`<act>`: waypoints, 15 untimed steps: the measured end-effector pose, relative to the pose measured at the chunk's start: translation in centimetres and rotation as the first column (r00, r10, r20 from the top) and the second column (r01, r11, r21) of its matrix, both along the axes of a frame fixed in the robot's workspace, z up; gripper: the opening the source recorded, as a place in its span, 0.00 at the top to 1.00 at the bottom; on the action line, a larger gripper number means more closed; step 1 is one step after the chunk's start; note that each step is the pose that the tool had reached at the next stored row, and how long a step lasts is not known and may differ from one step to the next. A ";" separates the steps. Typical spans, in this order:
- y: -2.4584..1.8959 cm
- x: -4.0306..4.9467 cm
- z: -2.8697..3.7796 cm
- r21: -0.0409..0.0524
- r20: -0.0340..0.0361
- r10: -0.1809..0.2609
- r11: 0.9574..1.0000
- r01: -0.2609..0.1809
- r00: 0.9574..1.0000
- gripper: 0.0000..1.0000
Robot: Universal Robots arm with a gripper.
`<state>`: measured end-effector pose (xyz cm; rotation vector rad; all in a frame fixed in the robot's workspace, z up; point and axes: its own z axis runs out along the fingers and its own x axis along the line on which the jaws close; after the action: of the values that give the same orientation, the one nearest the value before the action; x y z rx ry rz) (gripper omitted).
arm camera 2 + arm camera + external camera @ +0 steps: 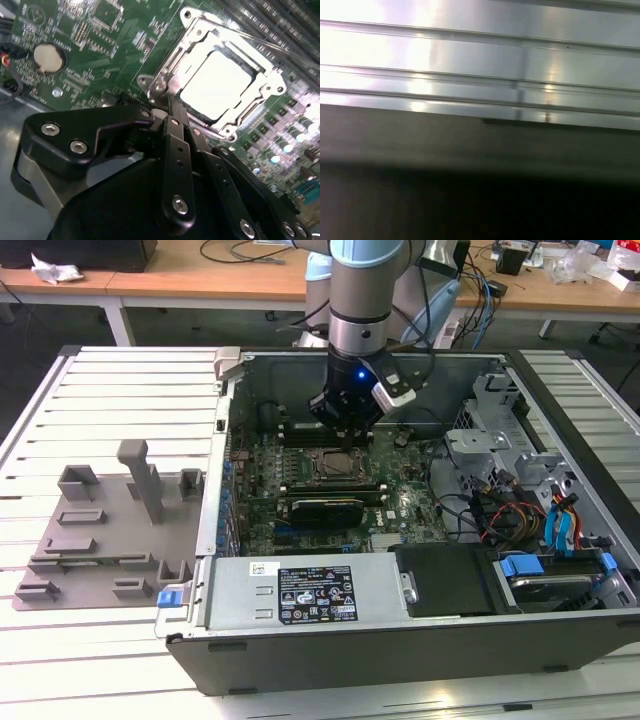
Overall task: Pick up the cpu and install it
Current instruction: 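Install the first cpu locking lever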
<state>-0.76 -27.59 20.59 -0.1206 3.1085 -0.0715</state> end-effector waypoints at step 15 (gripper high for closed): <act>-2.66 0.00 1.48 0.000 0.000 0.000 1.000 0.000 1.000 0.89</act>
<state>-0.76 -30.25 22.07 -0.1201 3.1085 -0.0716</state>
